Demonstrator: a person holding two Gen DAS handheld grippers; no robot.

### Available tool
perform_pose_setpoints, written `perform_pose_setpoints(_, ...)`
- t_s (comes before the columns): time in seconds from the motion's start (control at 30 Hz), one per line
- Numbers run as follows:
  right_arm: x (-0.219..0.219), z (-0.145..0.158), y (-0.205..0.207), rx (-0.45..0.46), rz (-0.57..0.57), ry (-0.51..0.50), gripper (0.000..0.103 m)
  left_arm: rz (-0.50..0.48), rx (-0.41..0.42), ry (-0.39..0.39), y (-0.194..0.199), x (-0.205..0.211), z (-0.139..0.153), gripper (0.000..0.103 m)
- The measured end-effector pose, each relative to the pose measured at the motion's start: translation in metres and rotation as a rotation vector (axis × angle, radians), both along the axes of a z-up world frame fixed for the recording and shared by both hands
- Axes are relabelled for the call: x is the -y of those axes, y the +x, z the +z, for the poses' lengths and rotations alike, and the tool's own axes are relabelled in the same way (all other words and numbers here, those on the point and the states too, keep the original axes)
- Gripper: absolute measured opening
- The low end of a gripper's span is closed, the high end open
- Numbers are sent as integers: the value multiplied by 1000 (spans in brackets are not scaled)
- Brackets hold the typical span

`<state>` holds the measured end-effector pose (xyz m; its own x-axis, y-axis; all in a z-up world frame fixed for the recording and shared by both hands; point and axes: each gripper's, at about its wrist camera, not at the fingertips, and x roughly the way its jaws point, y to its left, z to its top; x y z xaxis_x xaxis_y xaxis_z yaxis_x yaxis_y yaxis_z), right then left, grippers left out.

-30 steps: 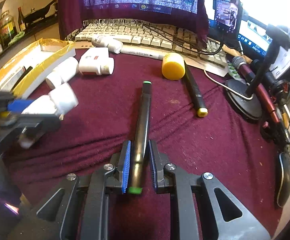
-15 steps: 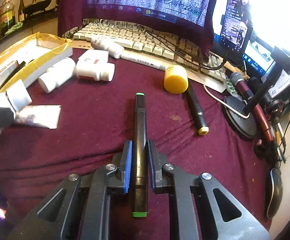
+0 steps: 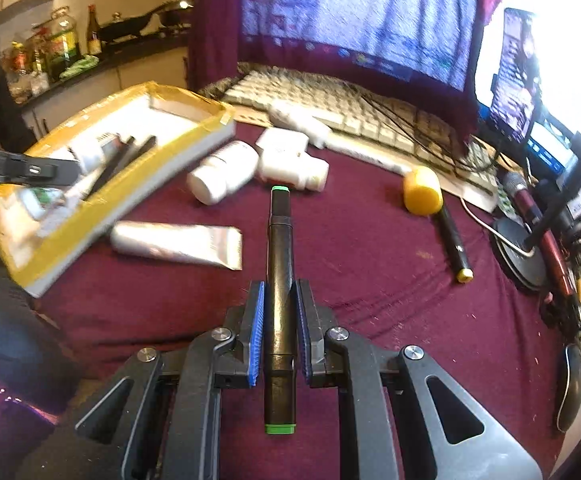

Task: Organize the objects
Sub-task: 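Carry pill bottle in left gripper and marker in right gripper over tray, then open left gripper releasing bottle while right gripper releases marker in tray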

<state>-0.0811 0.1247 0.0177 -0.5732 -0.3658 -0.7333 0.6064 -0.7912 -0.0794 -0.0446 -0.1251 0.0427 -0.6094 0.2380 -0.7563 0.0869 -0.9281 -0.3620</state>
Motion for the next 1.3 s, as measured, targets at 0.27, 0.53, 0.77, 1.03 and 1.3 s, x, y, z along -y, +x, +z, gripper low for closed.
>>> perform_pose_setpoints(0.27,37,6,6,-25,89,9,13,46,-7,-2,3,17,-1,29)
perform_pose_setpoints(0.53,75,12,2,-24,162,2,13,98,11,-25,-20,37,-7,29)
perform_pose_setpoints(0.77,111,23,-10,-3,215,-12,13,127,49,-89,-25,40,-17,29)
perform_pose_setpoints(1.03,165,18,-25,40,268,46,13,121,68,-139,-29,36,-20,29)
perform_pose_setpoints(1.3,192,1,-56,142,246,85,13,141,76,-159,-34,45,-20,29)
